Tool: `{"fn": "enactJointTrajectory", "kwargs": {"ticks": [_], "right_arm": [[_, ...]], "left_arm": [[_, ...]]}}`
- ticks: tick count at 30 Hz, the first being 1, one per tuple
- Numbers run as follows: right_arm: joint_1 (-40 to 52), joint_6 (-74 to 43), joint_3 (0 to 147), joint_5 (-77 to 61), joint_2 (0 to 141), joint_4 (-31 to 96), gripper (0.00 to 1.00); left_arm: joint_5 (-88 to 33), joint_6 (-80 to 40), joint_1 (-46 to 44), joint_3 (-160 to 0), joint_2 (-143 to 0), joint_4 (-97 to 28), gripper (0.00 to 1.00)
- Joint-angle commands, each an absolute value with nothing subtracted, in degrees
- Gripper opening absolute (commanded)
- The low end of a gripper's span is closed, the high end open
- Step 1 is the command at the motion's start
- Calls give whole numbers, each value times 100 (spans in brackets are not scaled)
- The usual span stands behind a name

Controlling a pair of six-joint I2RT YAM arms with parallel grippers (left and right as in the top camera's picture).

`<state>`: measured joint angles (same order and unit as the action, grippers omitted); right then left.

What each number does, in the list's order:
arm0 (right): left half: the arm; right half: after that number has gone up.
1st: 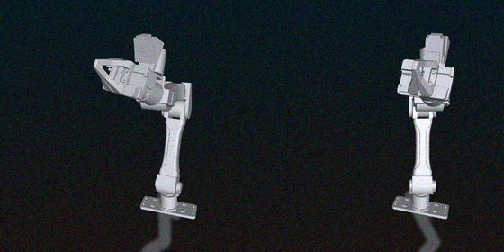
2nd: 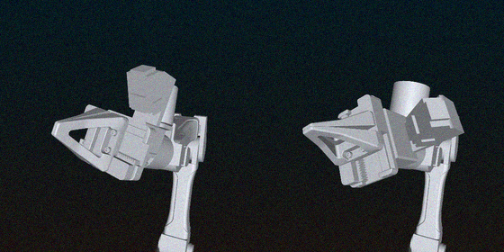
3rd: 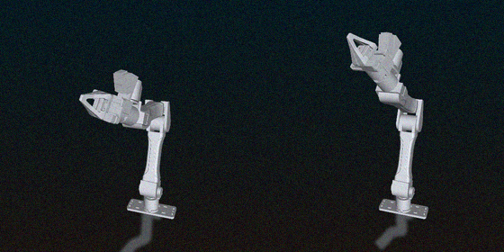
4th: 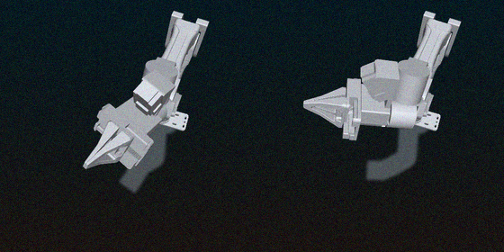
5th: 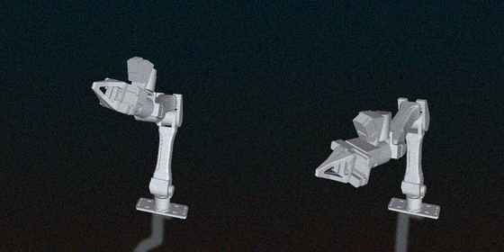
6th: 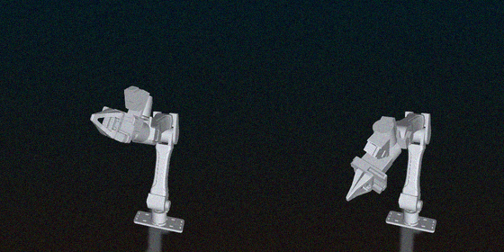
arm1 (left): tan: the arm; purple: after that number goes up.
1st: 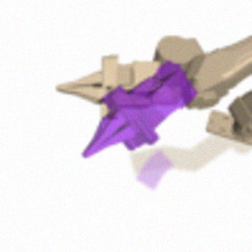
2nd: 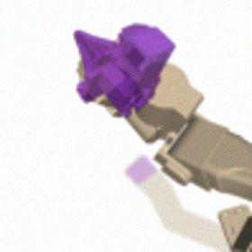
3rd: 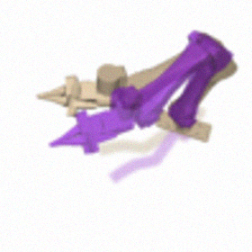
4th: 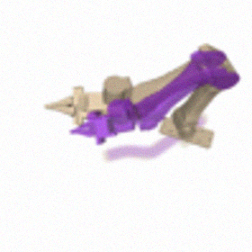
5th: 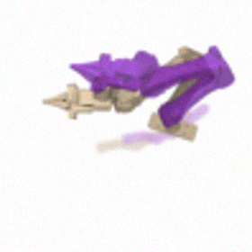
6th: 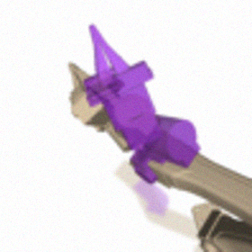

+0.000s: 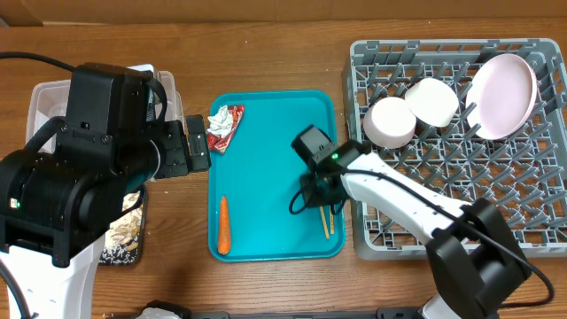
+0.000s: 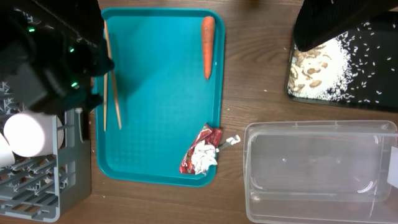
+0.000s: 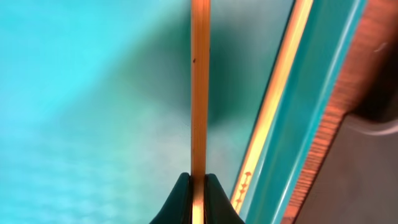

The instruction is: Sort waste into correct bins and load items into the dishwasher

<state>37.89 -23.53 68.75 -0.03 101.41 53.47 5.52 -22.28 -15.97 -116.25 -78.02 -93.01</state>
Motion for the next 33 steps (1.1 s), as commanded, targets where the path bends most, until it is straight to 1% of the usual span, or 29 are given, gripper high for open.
{"fn": "enactJointTrajectory", "kwargs": {"ticks": [1, 9, 13, 17, 22, 25, 31, 32, 33], "right_arm": [[3776, -2401, 7529, 58, 9607, 5610, 4], [3664, -2401, 8420, 587, 8954, 6217, 4], [3227, -2401, 8462, 976, 8807, 6578, 4], [2517, -2215, 8423, 1028, 8858, 6862, 4], [1988, -1507, 8160, 1007, 8958, 6807, 4], [1861, -1055, 7885, 607, 9015, 6635, 4], [1874, -976, 7456, 392, 9019, 6333, 4], [1874, -972, 7452, 375, 9019, 6351, 5], [1874, -952, 7452, 370, 9019, 6355, 10]], "left_arm": [[484, -2141, -1577, -11629, -7837, -9277, 100], [484, -2141, -1577, -11629, -7837, -9277, 100], [484, -2141, -1577, -11629, -7837, -9277, 100], [484, -2141, -1577, -11629, -7837, -9277, 100], [484, -2141, -1577, -11629, -7837, -9277, 100], [484, -2141, -1577, -11629, -7837, -9277, 100], [484, -2141, -1577, -11629, -7837, -9277, 100], [484, -2141, -1577, -11629, -7837, -9277, 100], [484, -2141, -1577, -11629, -7837, -9277, 100]]}}
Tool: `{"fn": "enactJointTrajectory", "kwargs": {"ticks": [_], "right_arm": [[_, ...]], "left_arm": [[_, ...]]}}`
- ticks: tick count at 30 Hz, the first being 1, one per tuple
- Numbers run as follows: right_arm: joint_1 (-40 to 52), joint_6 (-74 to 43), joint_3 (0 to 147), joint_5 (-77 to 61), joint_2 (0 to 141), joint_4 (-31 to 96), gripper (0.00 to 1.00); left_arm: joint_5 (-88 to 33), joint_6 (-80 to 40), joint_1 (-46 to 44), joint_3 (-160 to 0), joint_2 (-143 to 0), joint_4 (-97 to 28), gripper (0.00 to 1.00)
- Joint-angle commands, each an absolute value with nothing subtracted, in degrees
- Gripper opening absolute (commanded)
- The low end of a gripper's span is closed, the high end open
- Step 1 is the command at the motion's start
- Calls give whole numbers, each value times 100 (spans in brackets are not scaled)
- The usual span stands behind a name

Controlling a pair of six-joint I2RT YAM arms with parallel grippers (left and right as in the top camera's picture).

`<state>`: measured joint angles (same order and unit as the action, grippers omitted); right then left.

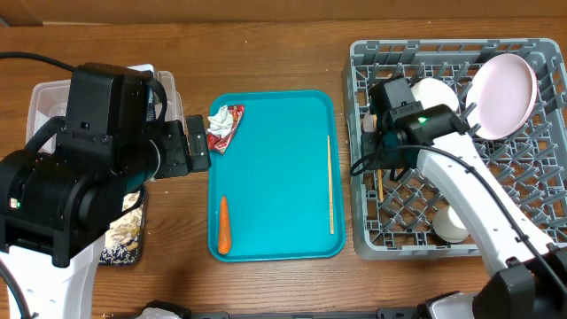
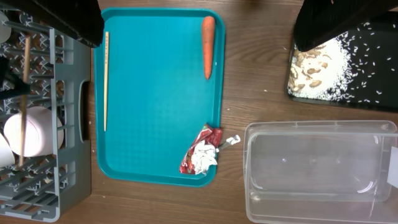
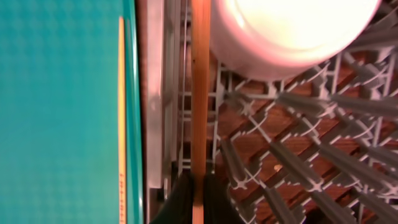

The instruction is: Sort waste into correct bins and load items into the dishwasher

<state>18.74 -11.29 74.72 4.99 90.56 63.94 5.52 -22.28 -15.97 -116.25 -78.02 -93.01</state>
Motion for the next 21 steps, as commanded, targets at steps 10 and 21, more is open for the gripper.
{"fn": "enactJointTrajectory", "kwargs": {"ticks": [10, 21], "right_arm": [[2327, -1057, 7690, -679, 8680, 6252, 47], [3417, -2394, 7461, 113, 9314, 5986, 49]], "left_arm": [[484, -2141, -1577, -11629, -7837, -9277, 100], [484, -2141, -1577, -11629, -7837, -9277, 100]]}}
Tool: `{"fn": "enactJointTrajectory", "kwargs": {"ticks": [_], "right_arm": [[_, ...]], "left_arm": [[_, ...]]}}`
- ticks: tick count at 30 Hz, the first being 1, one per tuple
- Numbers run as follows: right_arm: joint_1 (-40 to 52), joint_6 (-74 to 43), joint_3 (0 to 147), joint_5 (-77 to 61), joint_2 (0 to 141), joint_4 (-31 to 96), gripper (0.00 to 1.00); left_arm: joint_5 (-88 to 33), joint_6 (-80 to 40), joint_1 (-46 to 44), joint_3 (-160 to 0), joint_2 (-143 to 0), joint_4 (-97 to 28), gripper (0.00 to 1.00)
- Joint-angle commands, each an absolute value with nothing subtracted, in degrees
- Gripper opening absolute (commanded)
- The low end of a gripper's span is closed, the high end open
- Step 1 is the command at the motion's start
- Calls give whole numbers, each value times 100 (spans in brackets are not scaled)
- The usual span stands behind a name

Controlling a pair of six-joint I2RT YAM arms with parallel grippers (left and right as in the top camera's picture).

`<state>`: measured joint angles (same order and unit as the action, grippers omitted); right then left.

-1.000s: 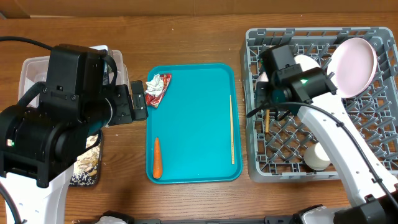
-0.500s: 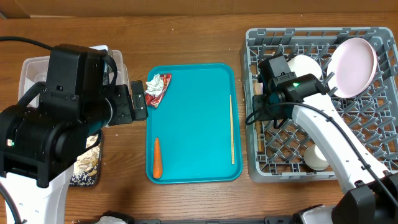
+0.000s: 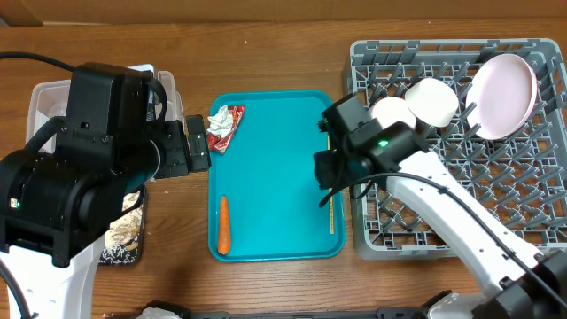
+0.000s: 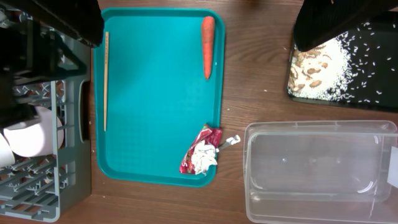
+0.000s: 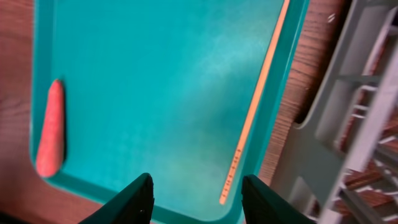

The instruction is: Sort waste into correct bins and load items into the dishwasher

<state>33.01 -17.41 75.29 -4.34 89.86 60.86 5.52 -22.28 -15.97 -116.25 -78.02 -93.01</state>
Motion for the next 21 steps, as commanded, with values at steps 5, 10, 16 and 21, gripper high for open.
{"fn": "enactJointTrajectory", "kwargs": {"ticks": [5, 10, 16, 21], "right_arm": [[3393, -2578, 7161, 403, 10016, 5867, 48], [3365, -2512, 7155, 384, 10637, 5581, 44], [3363, -2515, 7144, 401, 10895, 5319, 44], [3365, -2510, 7129, 327, 11137, 5205, 41]], "left_arm": [[484, -2141, -1577, -11629, -7837, -9277, 100], [484, -2141, -1577, -11629, -7837, -9277, 100], [484, -2141, -1577, -11629, -7837, -9277, 100], [484, -2141, -1577, -11629, -7837, -9277, 100]]}}
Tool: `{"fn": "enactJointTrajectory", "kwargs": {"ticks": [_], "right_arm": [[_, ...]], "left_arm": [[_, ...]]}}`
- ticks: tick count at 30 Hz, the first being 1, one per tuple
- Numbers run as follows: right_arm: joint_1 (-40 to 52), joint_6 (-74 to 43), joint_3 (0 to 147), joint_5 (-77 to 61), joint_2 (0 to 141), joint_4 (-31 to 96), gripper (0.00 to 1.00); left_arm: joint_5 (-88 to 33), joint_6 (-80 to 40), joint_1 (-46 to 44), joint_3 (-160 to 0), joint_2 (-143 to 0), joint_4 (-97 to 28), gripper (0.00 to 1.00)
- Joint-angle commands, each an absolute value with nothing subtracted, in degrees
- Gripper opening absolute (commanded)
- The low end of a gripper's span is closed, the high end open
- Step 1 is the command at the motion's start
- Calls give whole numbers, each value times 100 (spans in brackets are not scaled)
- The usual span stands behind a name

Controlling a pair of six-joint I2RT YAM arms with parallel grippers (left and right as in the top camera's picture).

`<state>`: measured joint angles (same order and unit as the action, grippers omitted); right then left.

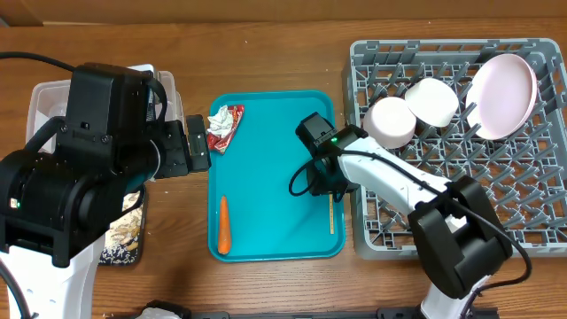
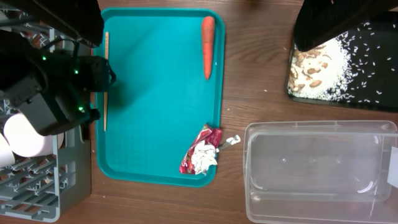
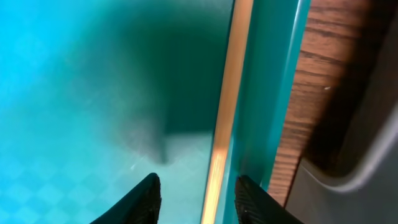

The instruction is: Sort waste into correct bins and load items into the dishwasher

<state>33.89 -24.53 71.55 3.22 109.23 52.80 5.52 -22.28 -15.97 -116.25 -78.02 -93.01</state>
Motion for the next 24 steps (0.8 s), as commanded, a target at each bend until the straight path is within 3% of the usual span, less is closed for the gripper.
{"fn": "enactJointTrajectory", "kwargs": {"ticks": [1, 6, 8, 14, 24], "right_arm": [[3365, -2508, 7102, 292, 11185, 5153, 40], [3378, -2517, 6871, 272, 11236, 4984, 35], [3369, -2512, 6858, 224, 11236, 4980, 24], [3380, -2373, 7164, 185, 10975, 5435, 4], [3284, -2287, 8173, 185, 9651, 6241, 4]], "left_arm": [[484, -2141, -1577, -11629, -7837, -9277, 100], [484, -2141, -1577, -11629, -7837, -9277, 100], [484, -2141, -1577, -11629, -7837, -9277, 100], [484, -2141, -1577, -11629, -7837, -9277, 100], [484, -2141, -1577, -11629, -7837, -9277, 100]]}}
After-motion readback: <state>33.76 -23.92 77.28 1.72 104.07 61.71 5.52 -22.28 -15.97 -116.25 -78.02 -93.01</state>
